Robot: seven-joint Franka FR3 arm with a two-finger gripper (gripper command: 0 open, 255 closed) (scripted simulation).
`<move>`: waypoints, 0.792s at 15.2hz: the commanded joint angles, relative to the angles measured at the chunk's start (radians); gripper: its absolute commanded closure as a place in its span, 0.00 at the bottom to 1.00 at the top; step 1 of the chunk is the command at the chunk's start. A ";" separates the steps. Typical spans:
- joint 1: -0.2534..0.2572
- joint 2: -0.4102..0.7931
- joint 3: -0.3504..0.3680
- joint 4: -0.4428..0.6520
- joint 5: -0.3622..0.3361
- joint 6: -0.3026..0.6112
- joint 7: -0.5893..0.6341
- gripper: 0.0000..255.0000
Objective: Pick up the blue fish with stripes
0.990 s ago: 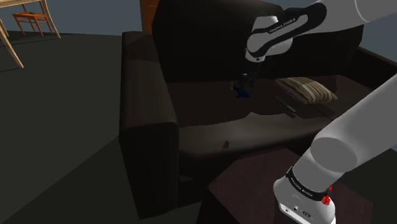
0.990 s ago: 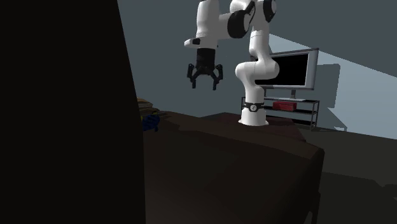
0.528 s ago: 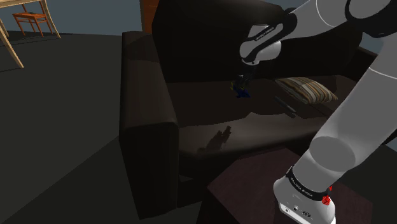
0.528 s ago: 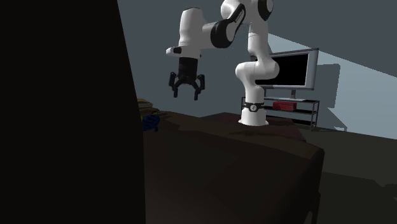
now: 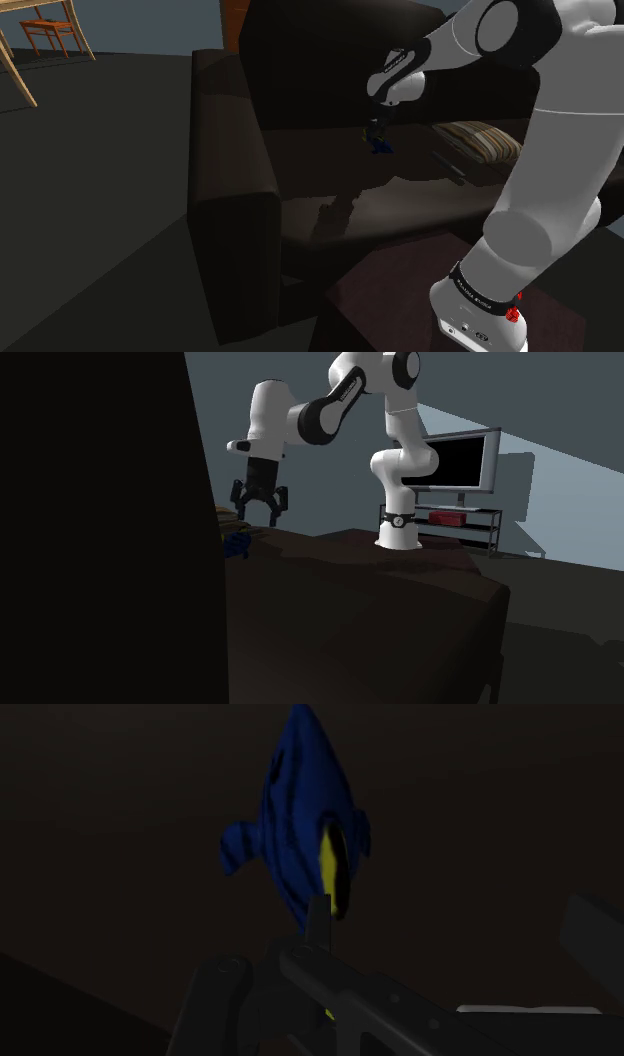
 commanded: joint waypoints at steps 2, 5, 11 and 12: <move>-0.044 0.115 0.013 0.129 0.043 0.008 -0.057 0.00; -0.086 0.222 0.030 0.259 0.072 0.007 -0.098 0.00; -0.094 0.268 0.041 0.256 0.085 0.055 -0.104 0.00; -0.096 0.277 0.043 0.256 0.087 0.064 -0.105 0.00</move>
